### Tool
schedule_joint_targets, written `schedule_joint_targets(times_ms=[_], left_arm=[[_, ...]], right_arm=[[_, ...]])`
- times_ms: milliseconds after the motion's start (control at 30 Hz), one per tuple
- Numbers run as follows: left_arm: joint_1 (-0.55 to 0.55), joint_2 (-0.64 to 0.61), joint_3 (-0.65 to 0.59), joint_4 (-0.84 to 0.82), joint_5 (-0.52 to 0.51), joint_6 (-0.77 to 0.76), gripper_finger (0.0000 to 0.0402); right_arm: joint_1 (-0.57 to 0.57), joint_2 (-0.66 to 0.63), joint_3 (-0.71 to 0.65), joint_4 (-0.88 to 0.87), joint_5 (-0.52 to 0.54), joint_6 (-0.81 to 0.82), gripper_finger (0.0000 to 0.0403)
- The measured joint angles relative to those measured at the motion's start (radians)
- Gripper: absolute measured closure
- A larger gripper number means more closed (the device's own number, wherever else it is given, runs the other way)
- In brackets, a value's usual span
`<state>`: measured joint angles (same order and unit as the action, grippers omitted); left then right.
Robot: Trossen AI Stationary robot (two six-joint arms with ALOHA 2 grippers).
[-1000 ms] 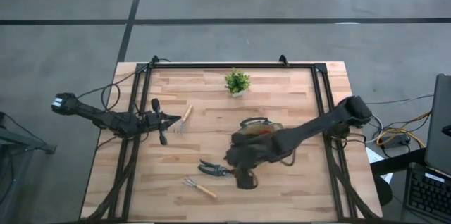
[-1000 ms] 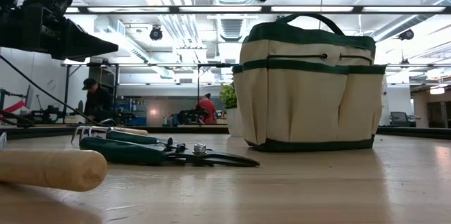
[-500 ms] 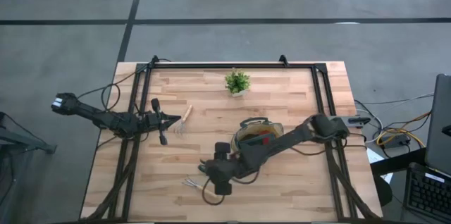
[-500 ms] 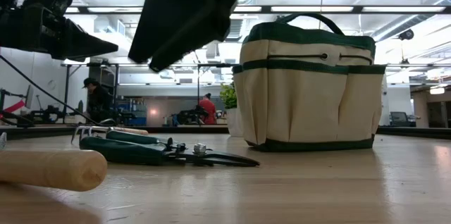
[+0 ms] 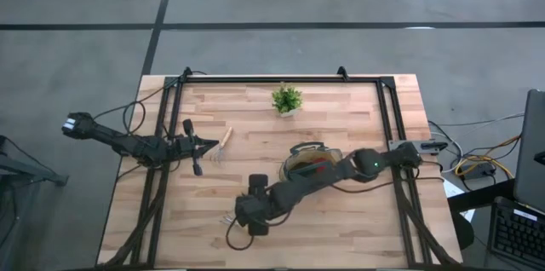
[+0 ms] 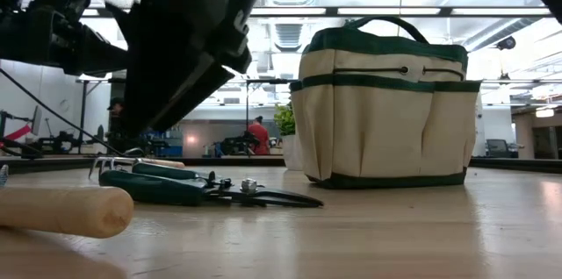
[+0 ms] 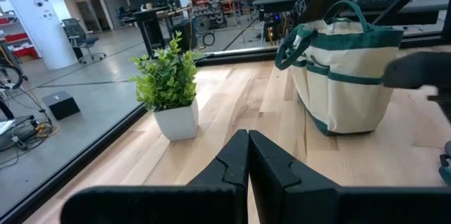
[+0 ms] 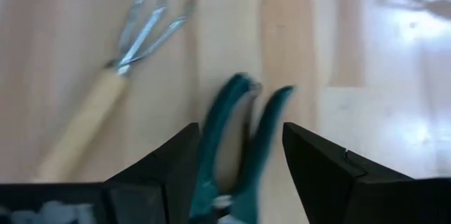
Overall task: Pick & Place Garden tools in Gardening bag
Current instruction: Put the shear scissors into the side pocket of the gardening bag
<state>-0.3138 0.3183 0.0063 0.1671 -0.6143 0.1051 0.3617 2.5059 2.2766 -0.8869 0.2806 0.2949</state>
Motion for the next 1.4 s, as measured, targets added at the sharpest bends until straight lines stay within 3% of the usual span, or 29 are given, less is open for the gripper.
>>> schedule_joint_targets(times_ms=[133,933,1233,1400], left_arm=[[0.000,0.000,0.000,-0.004,0.000,0.000,0.0390],[0.000,0.000,0.000,-0.007,0.000,0.000,0.0390],[0.000,0.000,0.000,-0.007,0.000,0.000,0.0390],[0.000,0.000,0.000,-0.007,0.000,0.000,0.0390]], right_arm=[[-0.015,0.005,-0.001,0.001,0.078,-0.008,0.0227],[-0.081,0.042,-0.070,0.029,-0.056,-0.006,0.0283],[-0.081,0.041,-0.070,0.037,-0.068,-0.041,0.0357],[-0.081,0.041,-0.070,0.047,-0.073,-0.062,0.0362]])
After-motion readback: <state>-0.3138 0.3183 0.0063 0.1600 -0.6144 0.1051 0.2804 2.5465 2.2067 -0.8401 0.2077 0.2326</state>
